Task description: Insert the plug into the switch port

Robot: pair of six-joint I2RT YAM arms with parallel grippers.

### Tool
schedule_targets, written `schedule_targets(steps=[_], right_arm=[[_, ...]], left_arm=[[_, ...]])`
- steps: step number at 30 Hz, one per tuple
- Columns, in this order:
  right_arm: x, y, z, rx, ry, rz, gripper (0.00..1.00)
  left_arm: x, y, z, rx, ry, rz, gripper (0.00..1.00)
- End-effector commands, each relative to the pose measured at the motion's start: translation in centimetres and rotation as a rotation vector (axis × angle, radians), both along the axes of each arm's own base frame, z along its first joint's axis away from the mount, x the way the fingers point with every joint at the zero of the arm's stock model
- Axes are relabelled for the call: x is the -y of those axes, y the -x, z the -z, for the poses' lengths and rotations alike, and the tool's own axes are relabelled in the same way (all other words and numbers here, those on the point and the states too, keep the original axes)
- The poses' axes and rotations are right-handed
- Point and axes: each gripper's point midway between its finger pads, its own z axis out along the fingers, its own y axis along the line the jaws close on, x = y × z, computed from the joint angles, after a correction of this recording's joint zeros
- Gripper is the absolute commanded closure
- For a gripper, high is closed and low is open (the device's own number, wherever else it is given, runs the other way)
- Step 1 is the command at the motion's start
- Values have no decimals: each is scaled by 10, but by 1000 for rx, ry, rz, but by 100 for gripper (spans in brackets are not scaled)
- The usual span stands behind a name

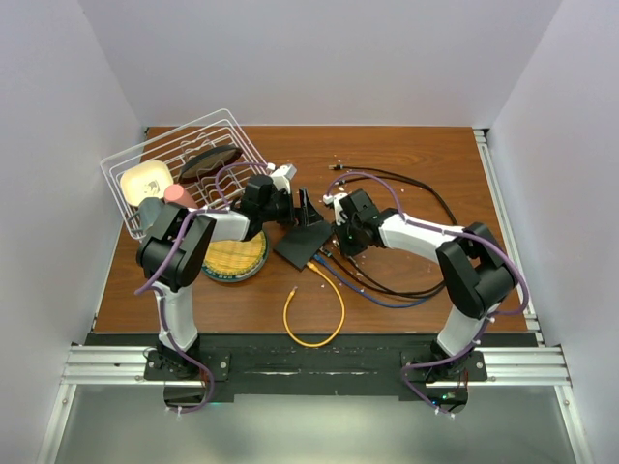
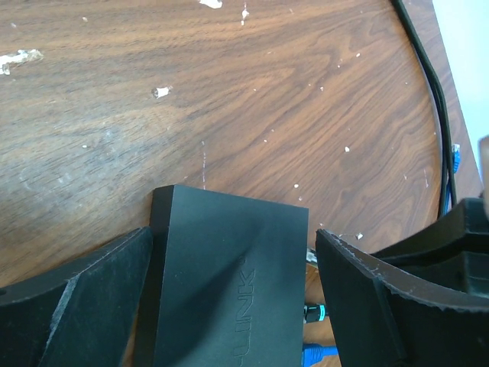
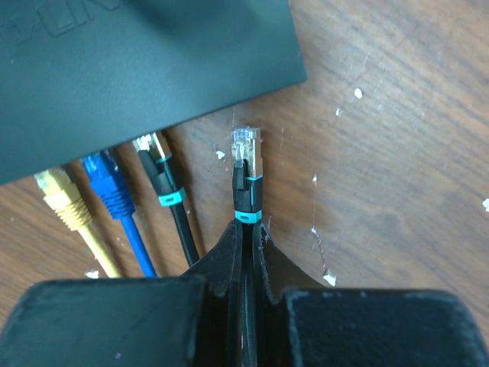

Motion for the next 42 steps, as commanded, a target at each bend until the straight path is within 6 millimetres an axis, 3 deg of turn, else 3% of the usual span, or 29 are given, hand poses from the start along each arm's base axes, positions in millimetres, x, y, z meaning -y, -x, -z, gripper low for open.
schedule_targets(steps=[1,9,14,30,42], right_arm=[[-9,-19,-11,55,-3,-6,100],[-14,-29,-7,68,-4,10,100],[-19,-34,-15,86,-27,7,100],[-34,-26,-39,118,-62,-27,100],[-30,-31,-48,146,-44,-7,100]], left_arm=[[10,0,-23,53,58,32,8],[9,2,-23,50,56,32,8],[8,2,-23,50,55,29,8],[8,3,-14,28,47,24,8],[7,4,-14,31,48,23,8]])
